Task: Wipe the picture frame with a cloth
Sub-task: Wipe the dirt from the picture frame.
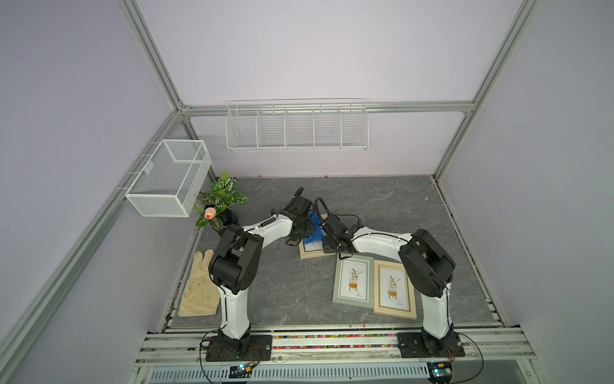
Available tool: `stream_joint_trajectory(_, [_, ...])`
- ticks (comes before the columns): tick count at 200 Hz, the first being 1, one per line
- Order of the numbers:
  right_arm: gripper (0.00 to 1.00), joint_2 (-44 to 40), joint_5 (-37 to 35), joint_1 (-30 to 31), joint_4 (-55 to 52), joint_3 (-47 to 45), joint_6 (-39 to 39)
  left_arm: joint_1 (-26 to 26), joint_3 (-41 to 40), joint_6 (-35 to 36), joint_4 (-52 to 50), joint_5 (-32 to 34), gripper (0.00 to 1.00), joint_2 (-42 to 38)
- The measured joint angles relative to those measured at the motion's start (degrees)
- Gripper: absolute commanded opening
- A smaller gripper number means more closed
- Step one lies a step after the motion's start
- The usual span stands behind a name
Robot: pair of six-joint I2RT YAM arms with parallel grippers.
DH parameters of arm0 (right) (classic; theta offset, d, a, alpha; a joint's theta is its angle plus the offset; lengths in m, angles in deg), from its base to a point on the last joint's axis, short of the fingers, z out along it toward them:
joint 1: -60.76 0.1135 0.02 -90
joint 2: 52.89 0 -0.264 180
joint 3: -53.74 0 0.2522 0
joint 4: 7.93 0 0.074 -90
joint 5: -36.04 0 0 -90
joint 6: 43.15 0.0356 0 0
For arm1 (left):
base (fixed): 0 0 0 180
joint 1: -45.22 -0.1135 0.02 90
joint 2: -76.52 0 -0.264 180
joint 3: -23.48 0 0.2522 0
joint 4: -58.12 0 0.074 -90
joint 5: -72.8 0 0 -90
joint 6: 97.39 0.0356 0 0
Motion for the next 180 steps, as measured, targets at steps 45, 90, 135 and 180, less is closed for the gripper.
stream_joint_trajectory(45, [0.06,0.0,0.0,0.0,0.0,0.0,-0.2,3.2,-6.5,-2.9,2.9,-0.3,0.00,-4.2])
stream_joint_trajectory(90, [0.07,0.0,0.0,0.0,0.0,0.0,-0.2,0.4,-6.1,-3.2,3.4,-3.0,0.00,-4.0])
stream_joint_trajectory(135, [0.07,-0.2,-0.2,-0.1,-0.2,-0.1,0.1,2.7,-1.1,-4.8,4.4,-4.7,0.00,0.8])
stream_joint_trajectory(180, [0.07,-0.3,-0.3,-0.5,-0.1,-0.4,0.0,1.0,4.4,-4.4,4.0,-6.1,0.00,4.7])
